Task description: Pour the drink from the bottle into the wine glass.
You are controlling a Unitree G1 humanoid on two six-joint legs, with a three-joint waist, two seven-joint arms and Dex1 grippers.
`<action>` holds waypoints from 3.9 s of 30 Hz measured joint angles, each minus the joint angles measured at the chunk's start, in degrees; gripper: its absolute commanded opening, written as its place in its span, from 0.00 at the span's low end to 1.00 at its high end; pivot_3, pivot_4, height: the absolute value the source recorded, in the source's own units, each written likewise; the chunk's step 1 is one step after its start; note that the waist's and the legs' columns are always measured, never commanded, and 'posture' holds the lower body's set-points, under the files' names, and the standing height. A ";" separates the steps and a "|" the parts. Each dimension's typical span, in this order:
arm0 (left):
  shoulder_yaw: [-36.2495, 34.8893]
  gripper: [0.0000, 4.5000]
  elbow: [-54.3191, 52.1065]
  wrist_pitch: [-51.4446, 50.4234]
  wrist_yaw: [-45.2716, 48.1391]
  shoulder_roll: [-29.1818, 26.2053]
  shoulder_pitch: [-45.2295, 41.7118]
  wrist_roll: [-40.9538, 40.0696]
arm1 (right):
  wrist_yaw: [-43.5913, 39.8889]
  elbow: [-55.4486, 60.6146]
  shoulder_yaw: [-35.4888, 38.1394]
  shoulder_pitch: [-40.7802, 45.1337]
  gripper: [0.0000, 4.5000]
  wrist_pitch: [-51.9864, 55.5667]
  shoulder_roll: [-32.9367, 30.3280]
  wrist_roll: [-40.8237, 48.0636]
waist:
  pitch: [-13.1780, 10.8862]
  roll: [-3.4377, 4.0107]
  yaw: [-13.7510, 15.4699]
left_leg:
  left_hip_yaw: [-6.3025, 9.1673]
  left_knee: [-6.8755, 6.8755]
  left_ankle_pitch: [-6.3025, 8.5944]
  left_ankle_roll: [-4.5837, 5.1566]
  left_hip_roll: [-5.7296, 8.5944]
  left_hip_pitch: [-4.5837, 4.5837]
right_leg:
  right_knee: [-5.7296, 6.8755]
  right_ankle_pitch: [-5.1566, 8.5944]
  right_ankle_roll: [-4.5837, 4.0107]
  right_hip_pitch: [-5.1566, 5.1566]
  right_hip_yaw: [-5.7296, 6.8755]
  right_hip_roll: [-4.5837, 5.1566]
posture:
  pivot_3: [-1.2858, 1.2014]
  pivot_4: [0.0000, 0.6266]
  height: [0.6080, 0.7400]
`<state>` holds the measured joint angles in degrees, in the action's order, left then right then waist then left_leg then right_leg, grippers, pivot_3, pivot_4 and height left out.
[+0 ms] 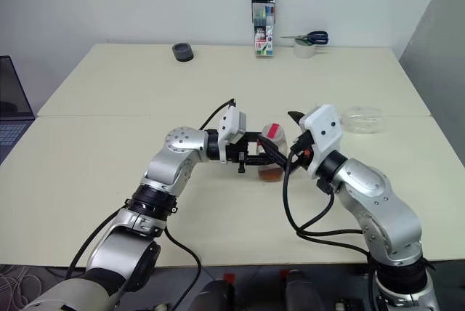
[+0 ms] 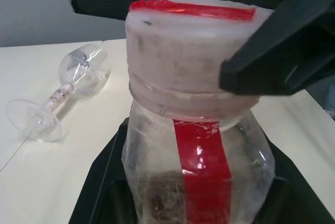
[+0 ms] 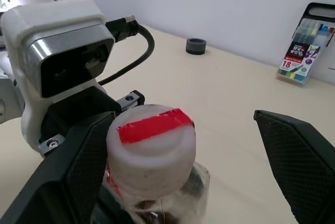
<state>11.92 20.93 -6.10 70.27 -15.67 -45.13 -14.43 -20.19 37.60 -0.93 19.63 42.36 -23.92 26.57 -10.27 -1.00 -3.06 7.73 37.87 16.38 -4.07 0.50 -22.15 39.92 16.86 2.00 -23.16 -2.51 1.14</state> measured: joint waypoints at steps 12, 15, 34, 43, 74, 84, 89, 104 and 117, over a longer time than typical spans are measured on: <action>-0.60 0.41 0.14 -1.23 0.32 -0.44 0.06 -0.76 | -1.19 5.06 4.23 -0.47 1.00 5.96 -3.08 8.66 | 0.00 0.00 -0.01 | -0.01 -0.01 0.01 0.01 0.00 0.00 | 0.00 0.00 0.00 0.00 0.00 -0.01 | 0.52 0.24 1.00; -1.01 0.41 0.44 -1.45 0.43 -0.46 -0.12 -0.92 | -0.83 5.49 3.36 0.99 1.00 6.72 -2.97 9.34 | 0.00 0.00 -0.02 | -0.01 0.00 0.01 0.01 0.00 0.00 | 0.00 0.00 0.00 0.00 -0.01 -0.01 | 0.52 0.24 1.00; -1.04 0.41 0.40 -2.21 1.55 -0.46 -0.24 -0.96 | 1.51 -0.25 -2.14 3.46 1.00 1.97 -1.10 -0.23 | 0.00 0.00 -0.06 | 0.00 0.00 0.00 0.00 0.00 0.00 | 0.00 0.00 0.00 0.00 0.00 -0.01 | 0.52 0.24 1.00; -0.99 0.40 0.39 -2.22 1.58 -0.48 -0.21 -0.91 | 1.37 1.71 -0.12 1.43 1.00 3.04 -1.89 1.85 | 0.00 0.00 -0.04 | 0.00 0.00 0.00 0.00 0.00 0.00 | 0.00 0.00 0.00 0.00 0.00 -0.01 | 0.52 0.24 1.00; -0.99 0.40 0.39 -2.20 1.61 -1.04 -0.17 -0.80 | 1.30 3.96 1.91 -0.48 1.00 4.83 -4.01 4.37 | 0.00 0.00 -0.02 | -0.01 0.00 0.00 0.01 0.00 0.00 | 0.00 0.00 0.00 0.00 0.00 -0.01 | 0.52 0.24 1.00; -0.99 0.40 0.39 -1.98 1.65 -1.04 -0.17 -0.79 | 0.88 3.96 2.13 -1.07 1.00 4.72 -4.34 4.79 | 0.00 0.00 -0.02 | -0.01 0.00 0.01 0.01 0.00 0.00 | 0.00 0.00 0.00 0.00 0.00 -0.01 | 0.52 0.24 1.00; -0.99 0.40 0.39 -1.91 1.75 -1.05 -0.16 -0.79 | 0.06 4.82 4.21 -1.07 1.00 6.40 -4.47 8.62 | 0.00 0.00 0.01 | -0.01 0.00 0.01 0.01 0.00 0.00 | 0.00 0.00 0.00 0.00 0.00 -0.01 | 0.52 0.24 1.00; -0.98 0.40 0.39 -1.66 1.80 -0.99 -0.10 -0.72 | -2.96 -0.97 0.27 6.09 1.00 8.64 -7.20 10.35 | 0.00 0.00 -0.04 | -0.01 0.00 0.01 0.01 0.00 0.00 | 0.00 0.00 0.00 0.00 0.00 -0.01 | 0.52 0.24 1.00; -0.92 0.40 -0.06 -1.23 1.71 -1.02 0.97 -0.63 | -3.46 -2.28 -1.54 8.19 0.38 7.23 -4.77 8.57 | 0.00 0.00 -0.04 | 0.00 0.00 0.00 0.01 0.00 -0.01 | -0.01 0.00 0.00 0.00 0.00 0.00 | 0.52 0.24 1.00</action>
<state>10.99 20.87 -7.33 71.98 -16.70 -44.16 -15.06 -23.65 35.31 -2.48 27.82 49.59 -28.69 35.14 -10.27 -1.00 -3.10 7.73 37.87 16.39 -4.06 0.50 -22.16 39.91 16.86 2.00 -23.16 -2.50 1.14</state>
